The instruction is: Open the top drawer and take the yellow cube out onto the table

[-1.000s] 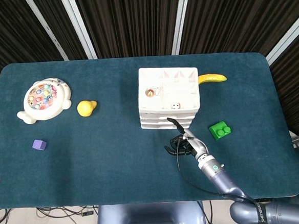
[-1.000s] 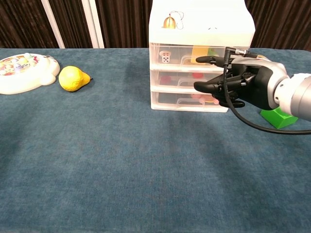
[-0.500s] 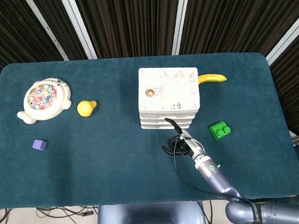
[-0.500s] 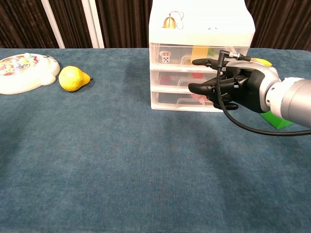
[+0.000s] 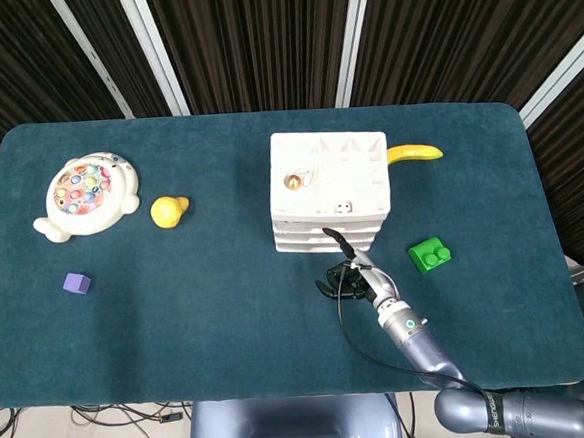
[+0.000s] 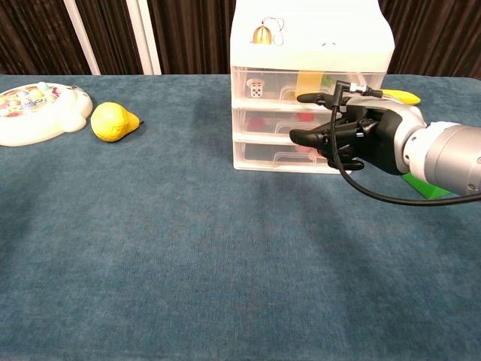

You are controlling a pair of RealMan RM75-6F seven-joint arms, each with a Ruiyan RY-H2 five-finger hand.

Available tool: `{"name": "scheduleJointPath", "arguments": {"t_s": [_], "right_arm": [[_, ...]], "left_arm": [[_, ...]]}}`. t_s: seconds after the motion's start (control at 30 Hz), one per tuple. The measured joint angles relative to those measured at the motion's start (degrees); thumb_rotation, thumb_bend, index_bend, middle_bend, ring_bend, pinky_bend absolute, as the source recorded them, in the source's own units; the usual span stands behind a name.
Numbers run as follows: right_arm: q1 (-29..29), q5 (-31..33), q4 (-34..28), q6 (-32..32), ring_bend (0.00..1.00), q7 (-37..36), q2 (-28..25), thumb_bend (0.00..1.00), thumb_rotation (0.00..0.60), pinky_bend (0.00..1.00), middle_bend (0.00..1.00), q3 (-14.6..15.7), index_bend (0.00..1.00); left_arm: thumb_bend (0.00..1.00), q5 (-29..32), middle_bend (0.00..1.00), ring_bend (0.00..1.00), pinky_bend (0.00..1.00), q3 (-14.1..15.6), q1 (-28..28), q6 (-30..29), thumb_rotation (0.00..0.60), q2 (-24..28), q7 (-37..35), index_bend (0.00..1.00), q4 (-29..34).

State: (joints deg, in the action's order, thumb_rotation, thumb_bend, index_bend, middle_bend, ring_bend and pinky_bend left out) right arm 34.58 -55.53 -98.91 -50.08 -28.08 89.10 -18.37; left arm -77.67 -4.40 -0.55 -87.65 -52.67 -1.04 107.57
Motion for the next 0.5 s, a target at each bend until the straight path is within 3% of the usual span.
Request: {"name": "scheduleJointPath", "arguments": {"t_s": [0.5], "right_arm": [[1.2,0.5,0.5,3.5,0.89,-0.2,-0.1,0.41,0.6,0.98,0.87,-1.5,0.0]], "left_arm": [[0.3,0.2,0.0,0.0,0.0,0.0,0.0,0.0,0.6,0.0,0.2,0.06,0.0]]}}
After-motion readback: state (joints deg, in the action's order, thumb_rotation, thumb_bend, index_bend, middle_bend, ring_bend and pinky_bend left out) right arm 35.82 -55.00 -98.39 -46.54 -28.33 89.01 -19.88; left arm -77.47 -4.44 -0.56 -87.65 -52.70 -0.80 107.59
